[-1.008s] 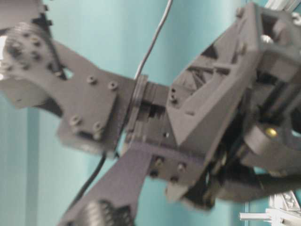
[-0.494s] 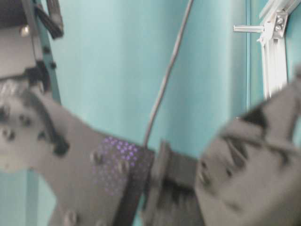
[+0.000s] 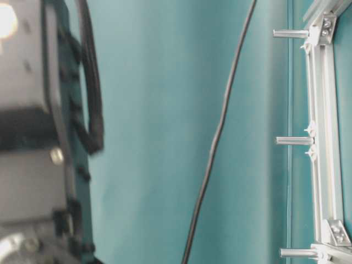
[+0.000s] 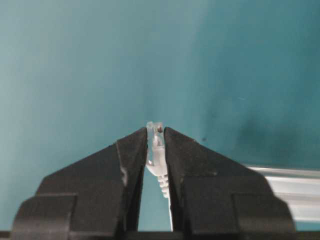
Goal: Move the cable alternately left and right between 8 pins so it hooks onto each one.
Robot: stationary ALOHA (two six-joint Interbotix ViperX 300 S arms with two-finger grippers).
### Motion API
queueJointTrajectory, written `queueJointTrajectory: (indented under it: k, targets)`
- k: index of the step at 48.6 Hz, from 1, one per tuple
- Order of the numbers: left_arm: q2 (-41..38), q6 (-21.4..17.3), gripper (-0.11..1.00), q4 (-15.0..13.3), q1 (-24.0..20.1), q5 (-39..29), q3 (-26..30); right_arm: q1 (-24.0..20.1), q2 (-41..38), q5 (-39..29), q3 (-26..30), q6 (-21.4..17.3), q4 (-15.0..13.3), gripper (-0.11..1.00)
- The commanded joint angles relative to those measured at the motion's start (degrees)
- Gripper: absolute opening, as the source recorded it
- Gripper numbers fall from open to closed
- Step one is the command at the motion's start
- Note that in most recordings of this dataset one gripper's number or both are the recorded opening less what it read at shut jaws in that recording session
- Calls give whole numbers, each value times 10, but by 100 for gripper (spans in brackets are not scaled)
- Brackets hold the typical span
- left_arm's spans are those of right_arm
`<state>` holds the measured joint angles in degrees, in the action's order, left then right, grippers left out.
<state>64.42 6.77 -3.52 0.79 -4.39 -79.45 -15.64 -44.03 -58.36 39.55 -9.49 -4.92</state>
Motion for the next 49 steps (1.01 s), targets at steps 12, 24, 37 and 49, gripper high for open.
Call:
queueJointTrajectory:
  k: [12, 24, 37, 49]
  targets:
    - [-3, 0, 78, 3, -1, 3, 13, 29, 5, 3, 30, -220, -2, 13]
    - [-3, 1, 78, 3, -2, 3, 15, 47, 9, 8, 19, -331, -47, 13]
    - [-3, 0, 78, 3, -1, 3, 15, 57, 47, 0, -47, -383, -96, 13]
    - [-3, 0, 78, 3, -1, 4, 15, 75, 115, 51, -158, -468, -116, 13]
